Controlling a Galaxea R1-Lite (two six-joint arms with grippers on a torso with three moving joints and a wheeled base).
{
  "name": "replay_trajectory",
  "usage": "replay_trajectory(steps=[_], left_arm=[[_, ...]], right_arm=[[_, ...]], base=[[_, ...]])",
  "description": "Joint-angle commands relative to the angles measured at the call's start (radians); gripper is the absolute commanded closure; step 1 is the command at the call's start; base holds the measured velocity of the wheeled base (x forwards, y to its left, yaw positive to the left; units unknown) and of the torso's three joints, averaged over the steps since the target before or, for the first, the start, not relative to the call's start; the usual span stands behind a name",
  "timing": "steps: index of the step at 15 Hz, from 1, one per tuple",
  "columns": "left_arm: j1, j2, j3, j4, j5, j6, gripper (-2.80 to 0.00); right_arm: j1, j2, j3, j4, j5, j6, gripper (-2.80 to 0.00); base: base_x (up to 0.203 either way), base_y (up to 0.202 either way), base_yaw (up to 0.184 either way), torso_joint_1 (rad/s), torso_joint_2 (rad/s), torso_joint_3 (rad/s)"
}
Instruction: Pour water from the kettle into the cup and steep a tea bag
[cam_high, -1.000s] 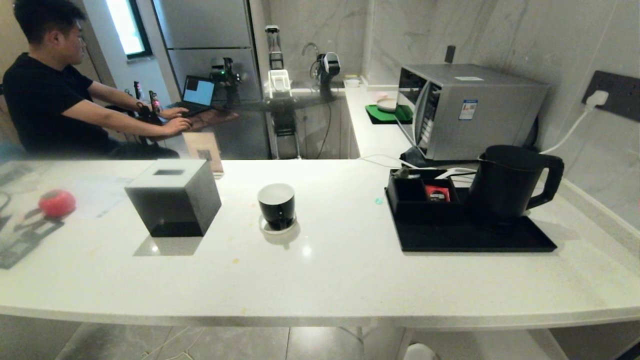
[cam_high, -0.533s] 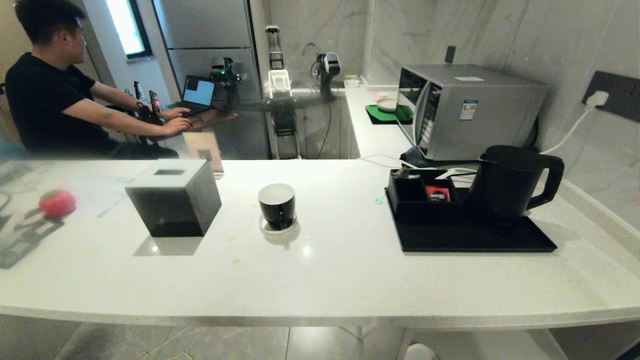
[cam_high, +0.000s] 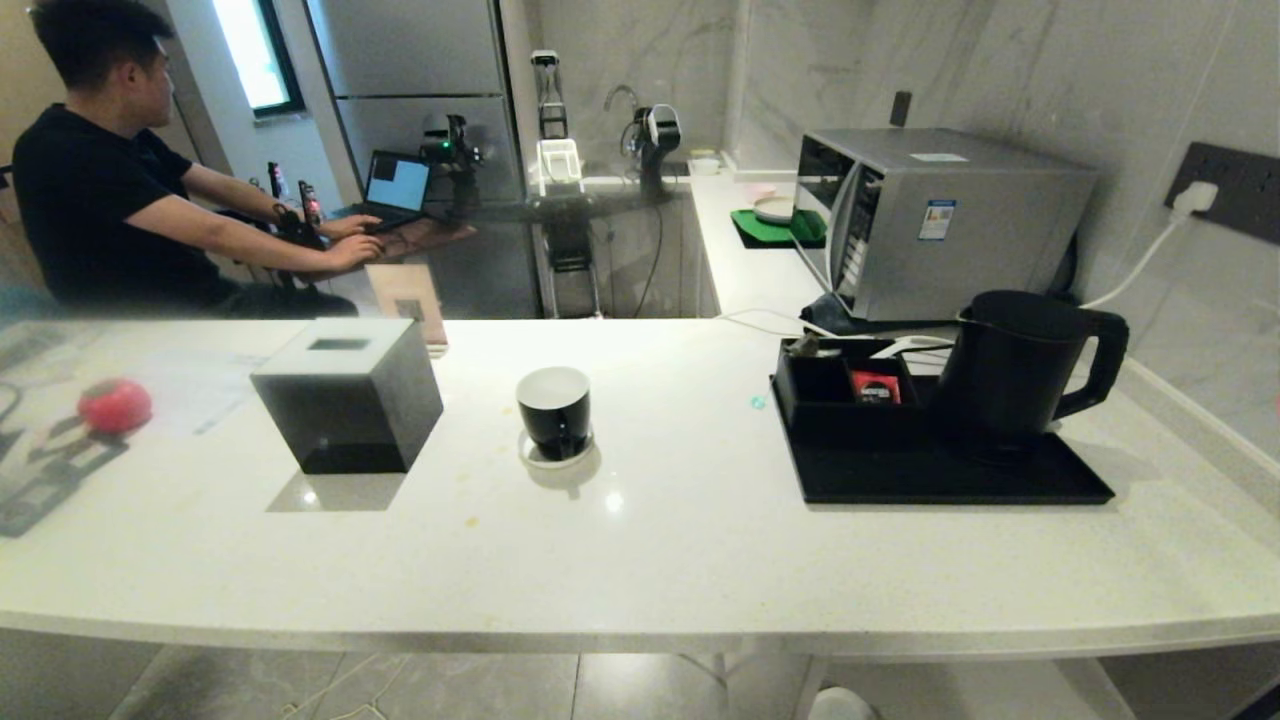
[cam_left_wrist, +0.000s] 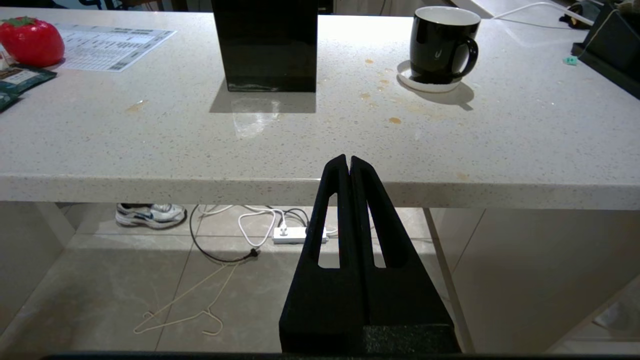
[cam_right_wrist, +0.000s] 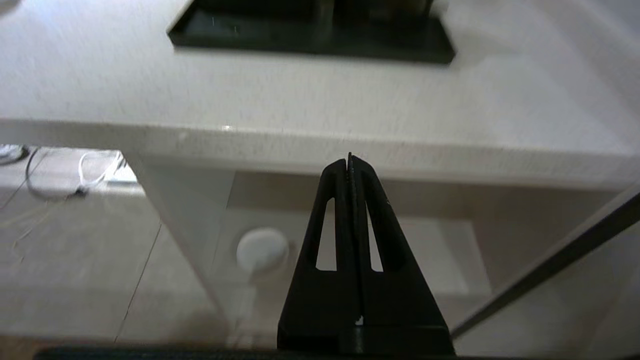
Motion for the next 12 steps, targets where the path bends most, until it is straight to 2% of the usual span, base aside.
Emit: replay_trajectory(steps=[1, 7, 12], left_arm=[[0.0, 0.0, 0.0, 0.0, 0.0, -0.001, 0.0], [0.001, 0.0, 0.0, 0.0, 0.0, -0.001, 0.0], [0.0, 0.0, 0.0, 0.0, 0.0, -0.001, 0.0]], right_arm=[[-0.003, 0.21, -0.004, -0.074, 0.001, 0.024, 0.0], [-0.07, 0.646, -0.036, -0.404, 0.003, 0.092, 0.0], [-0.123, 0.953, -0.16, -0.528, 0.0, 0.103, 0.0]], base=[[0.0, 0.0, 0.0, 0.0, 0.0, 0.0], [0.0, 0.0, 0.0, 0.0, 0.0, 0.0], [0.0, 0.0, 0.0, 0.0, 0.0, 0.0]])
